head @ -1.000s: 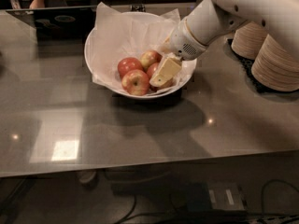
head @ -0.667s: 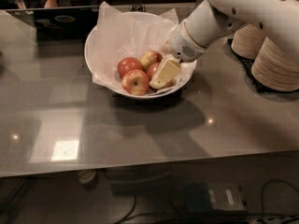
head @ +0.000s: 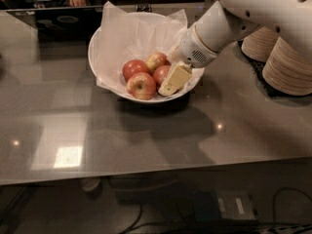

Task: Pick apple from white bowl

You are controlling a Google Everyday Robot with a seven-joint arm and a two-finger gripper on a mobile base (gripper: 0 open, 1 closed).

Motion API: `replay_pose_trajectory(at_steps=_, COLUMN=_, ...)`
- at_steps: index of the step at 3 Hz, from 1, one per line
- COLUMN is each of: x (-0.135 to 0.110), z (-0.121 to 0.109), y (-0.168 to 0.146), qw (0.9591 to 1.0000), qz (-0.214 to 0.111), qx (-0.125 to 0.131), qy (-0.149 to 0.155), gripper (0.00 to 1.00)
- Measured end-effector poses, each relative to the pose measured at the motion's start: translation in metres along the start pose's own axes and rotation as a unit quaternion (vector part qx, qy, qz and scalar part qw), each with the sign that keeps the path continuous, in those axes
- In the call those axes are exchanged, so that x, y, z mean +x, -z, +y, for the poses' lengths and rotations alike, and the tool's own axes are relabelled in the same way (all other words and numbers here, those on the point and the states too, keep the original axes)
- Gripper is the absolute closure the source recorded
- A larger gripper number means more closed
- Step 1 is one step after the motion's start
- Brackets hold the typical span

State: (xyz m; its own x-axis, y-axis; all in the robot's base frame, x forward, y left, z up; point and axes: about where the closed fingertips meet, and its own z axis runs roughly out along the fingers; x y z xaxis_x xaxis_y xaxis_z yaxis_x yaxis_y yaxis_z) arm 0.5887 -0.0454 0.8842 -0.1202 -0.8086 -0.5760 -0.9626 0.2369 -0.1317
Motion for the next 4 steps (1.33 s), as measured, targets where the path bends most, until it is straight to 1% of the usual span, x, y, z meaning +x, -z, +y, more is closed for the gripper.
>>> replay_pose_trajectory(at_steps=1, x=0.009, z=0.005, y=0.008, qw=0.9998, qz=0.009, qx=0.012, qy=-0.009, gripper=0.26)
replay_pose_trajectory(at_steps=2, x=0.007, z=0.006, y=0.006, qw=0.9998, qz=0.01, qx=0.014, qy=-0.008, gripper=0.26)
replay_pose_trajectory(at_steps=3, x=0.005, z=0.004, y=-0.001, qw=0.9999, qz=0.01, qx=0.007, qy=-0.008, gripper=0.25)
replay_pose_trajectory(at_steps=4, x=0.007, z=0.004, y=-0.011, qw=0.9998, qz=0.013, qx=-0.003, qy=-0.012, gripper=0.27)
